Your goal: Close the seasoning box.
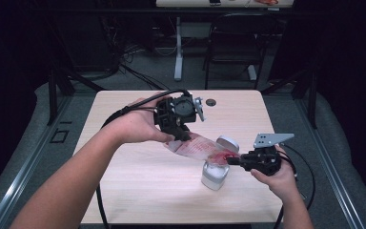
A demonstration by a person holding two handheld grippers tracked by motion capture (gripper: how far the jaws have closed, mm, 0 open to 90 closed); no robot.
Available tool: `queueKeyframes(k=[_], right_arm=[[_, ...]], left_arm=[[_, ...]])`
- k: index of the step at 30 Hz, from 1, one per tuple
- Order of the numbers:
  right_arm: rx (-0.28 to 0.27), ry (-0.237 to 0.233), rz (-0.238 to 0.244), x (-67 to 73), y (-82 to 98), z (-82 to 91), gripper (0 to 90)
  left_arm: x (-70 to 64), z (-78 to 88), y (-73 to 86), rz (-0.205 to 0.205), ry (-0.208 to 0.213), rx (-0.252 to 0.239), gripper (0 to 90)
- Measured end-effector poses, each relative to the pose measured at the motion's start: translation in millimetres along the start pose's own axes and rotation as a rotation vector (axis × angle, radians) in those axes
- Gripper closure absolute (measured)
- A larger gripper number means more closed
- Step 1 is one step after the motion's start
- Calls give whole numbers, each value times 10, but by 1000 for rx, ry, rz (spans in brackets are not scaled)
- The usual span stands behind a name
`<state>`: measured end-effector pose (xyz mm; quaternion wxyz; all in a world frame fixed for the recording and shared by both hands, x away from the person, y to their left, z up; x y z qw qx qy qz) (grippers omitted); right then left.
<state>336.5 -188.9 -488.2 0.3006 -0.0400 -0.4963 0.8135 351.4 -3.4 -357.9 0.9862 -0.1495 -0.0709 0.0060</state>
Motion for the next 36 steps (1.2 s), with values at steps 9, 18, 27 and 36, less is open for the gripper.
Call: queueKeyframes(k=[9, 18, 27, 36], right_arm=[[19, -12, 20, 17, 1, 123, 893], [53, -51, 49, 67, 31, 180, 896], [64, -98, 56, 135, 36, 116, 896], [33, -65, 39, 114, -1, 9, 896]], left_arm=[[-7, -8, -34, -5, 9, -12, 799], [-26, -32, -25, -7, 23, -12, 799], [-26, -20, 55, 2, 26, -5, 798], [-4, 5, 109, 9, 3, -1, 798]])
Point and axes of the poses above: each handheld gripper's, and its own axes: z roughly backward along the jaws, y roughly out of its underside, x roughly to its left, the point moved 8 cm from there along -z, roughly forward along the jaws, and after that the axes turned 2 degrees about -z, right-handed, at the moved point
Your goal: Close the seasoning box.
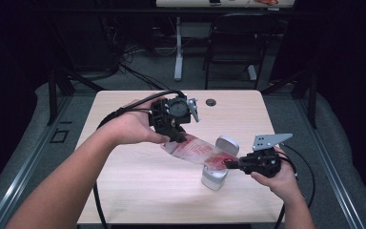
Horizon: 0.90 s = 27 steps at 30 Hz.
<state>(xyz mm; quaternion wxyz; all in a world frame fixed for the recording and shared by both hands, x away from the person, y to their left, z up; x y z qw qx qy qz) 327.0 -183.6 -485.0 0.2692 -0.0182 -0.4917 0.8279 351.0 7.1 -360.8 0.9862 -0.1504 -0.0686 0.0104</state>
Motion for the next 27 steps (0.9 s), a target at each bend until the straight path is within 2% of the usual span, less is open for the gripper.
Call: queueKeyframes(k=[5, 13, 27], right_arm=[[-18, 32, -7, -27, -20, -30, 896], [-25, 54, -6, -49, -33, 3, 896], [-37, 58, 5, -14, -70, 37, 896]], left_arm=[[5, 3, 26, 10, 2, -4, 798], [16, -49, 60, 19, 12, -24, 797], [14, -172, 225, 52, 38, -64, 797]])
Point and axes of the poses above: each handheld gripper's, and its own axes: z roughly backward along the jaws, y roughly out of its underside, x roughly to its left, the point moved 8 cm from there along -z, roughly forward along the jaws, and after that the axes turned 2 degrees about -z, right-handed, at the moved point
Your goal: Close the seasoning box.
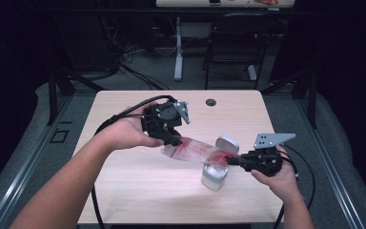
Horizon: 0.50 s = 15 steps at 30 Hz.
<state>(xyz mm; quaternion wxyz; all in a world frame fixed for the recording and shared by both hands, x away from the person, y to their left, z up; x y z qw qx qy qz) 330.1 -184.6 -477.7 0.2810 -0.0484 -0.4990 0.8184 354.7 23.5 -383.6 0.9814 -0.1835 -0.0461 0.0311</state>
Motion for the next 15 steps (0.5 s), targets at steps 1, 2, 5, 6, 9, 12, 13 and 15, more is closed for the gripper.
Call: queueKeyframes(k=[1, 2, 5, 6, 9, 12, 13, 15], right_arm=[[2, 0, 2, 4, -2, -5, 896], [0, 0, 1, 9, -5, -12, 896], [-3, 3, 7, 14, -18, -22, 895], [-5, 5, 6, 18, -24, -26, 895], [-17, 6, 7, 28, -44, -36, 894], [-31, 6, 6, 37, -62, -45, 891], [-35, 5, 5, 40, -67, -47, 889], [-46, 4, 5, 46, -80, -50, 885]], left_arm=[[1, -8, 17, 3, 0, 0, 796], [3, -13, 28, 3, 0, 0, 795], [12, -21, 67, 5, 0, -7, 795], [10, -22, 79, 9, 2, -7, 795], [7, -33, 121, 20, 9, -11, 795], [6, -47, 159, 26, 11, -16, 796], [5, -53, 176, 30, 16, -17, 796], [9, -70, 208, 39, 17, -23, 796]])
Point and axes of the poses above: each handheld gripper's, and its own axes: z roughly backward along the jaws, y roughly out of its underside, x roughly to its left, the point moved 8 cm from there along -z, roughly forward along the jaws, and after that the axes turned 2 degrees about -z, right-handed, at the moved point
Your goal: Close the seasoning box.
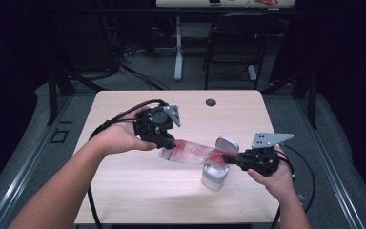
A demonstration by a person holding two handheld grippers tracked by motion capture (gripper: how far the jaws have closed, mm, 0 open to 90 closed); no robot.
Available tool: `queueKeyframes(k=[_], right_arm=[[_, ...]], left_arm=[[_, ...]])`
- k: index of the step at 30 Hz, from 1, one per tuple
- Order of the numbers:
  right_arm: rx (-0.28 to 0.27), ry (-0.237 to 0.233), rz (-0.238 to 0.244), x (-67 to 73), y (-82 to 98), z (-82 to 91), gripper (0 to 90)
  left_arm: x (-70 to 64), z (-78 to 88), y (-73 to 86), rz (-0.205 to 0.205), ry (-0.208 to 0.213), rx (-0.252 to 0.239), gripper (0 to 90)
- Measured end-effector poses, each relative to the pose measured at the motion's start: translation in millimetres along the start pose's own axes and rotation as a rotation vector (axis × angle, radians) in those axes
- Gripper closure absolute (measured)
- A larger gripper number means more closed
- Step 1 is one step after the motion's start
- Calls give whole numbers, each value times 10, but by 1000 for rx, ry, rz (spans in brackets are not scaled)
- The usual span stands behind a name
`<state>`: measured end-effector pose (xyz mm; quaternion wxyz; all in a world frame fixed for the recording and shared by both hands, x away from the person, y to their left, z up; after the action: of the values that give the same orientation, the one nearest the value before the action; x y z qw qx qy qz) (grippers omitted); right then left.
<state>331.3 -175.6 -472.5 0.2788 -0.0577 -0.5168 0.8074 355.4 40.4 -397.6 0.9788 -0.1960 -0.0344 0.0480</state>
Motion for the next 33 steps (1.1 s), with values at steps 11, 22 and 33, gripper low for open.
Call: queueKeyframes(k=[11, 22, 33], right_arm=[[-22, -16, 4, 19, -19, -28, 809], [-6, -33, 4, -14, 52, -75, 748], [-15, -24, 25, -90, 118, -120, 695]], left_arm=[[-7, -91, 101, 8, 17, -12, 803], [-9, -101, 145, 34, 18, -48, 810], [24, -94, 198, 48, 17, -62, 809]])
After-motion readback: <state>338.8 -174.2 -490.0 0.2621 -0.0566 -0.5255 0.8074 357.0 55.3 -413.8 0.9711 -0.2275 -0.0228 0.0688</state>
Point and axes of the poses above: each handheld gripper's, and its own axes: z roughly backward along the jaws, y roughly out of its underside, x roughly to its left, the point moved 8 cm from there along -z, roughly forward along the jaws, and after that the axes turned 2 degrees about -z, right-handed, at the moved point
